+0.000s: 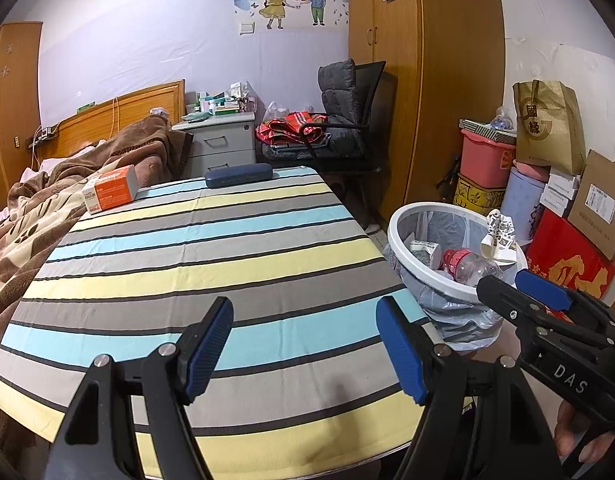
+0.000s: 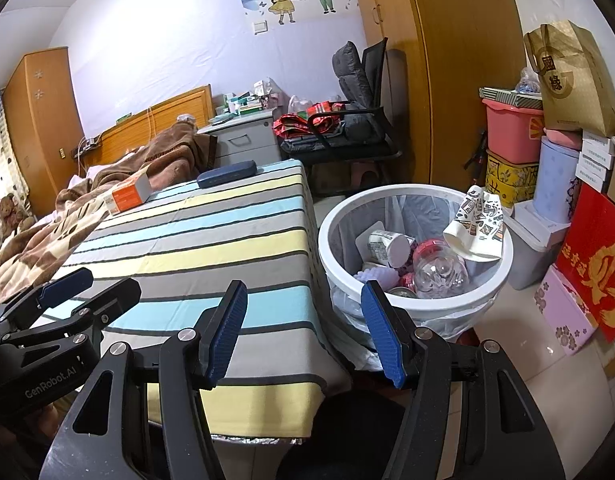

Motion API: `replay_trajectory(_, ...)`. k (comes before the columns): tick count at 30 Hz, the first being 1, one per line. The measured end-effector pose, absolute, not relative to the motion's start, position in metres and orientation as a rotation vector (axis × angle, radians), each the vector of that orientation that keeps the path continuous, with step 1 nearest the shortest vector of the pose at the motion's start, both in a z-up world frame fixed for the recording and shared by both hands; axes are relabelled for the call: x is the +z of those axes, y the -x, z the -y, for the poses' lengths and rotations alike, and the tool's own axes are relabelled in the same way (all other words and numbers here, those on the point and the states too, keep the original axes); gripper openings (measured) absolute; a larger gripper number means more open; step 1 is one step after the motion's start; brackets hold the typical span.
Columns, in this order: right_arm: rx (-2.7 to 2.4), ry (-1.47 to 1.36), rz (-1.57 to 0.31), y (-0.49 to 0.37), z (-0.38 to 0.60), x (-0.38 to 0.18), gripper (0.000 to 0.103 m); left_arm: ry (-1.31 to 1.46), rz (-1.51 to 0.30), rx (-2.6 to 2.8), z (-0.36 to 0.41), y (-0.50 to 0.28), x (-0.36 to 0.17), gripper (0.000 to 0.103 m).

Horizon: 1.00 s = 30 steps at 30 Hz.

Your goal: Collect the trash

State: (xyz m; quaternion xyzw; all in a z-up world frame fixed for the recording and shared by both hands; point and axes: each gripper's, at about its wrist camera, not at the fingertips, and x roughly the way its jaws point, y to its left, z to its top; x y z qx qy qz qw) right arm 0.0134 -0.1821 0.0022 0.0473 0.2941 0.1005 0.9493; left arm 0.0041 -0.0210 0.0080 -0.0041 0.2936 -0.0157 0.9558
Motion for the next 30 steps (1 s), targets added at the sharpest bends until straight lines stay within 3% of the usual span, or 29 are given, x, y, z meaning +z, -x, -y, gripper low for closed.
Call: replay_trajectory(30,0.206,-0.092,-0.601,-0.0116,0.1764,0.0026,0.061,0.013,-0.598,-0.028,0.0184,-0.0013,0.009,0.076)
